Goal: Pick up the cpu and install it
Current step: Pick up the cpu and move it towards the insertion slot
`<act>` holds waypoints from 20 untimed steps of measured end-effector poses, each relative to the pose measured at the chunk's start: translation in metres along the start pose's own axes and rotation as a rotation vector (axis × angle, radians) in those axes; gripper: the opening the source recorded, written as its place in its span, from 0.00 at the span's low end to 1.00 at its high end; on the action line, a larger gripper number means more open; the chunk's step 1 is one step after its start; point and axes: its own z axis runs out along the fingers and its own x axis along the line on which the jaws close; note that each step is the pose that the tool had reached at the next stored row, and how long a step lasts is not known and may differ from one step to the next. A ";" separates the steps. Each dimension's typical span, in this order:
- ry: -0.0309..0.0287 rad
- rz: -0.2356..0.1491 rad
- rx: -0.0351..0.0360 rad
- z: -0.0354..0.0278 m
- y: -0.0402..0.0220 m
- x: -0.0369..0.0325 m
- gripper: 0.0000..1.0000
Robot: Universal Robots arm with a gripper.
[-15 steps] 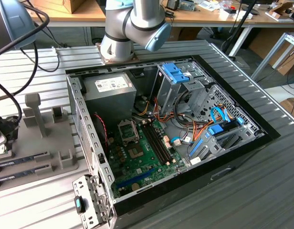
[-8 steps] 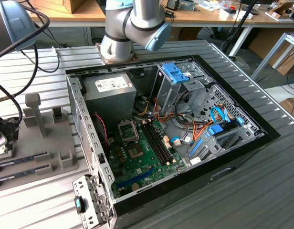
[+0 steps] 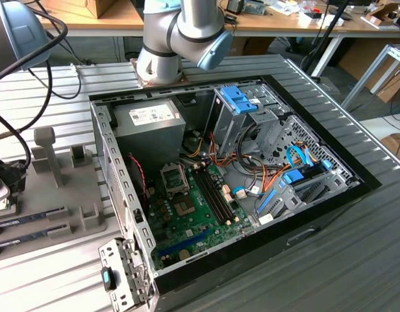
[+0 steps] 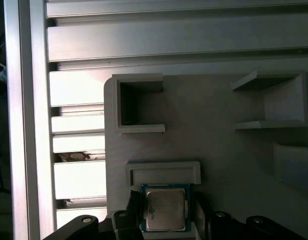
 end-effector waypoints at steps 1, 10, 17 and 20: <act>0.0000 0.000 0.0000 0.0000 0.0000 0.0000 0.54; 0.0000 0.000 0.0000 0.0001 0.0000 0.0000 0.47; 0.0000 0.000 0.0000 0.0001 0.0000 0.0000 0.47; -0.0001 0.000 0.0000 0.0000 0.0000 0.0000 0.47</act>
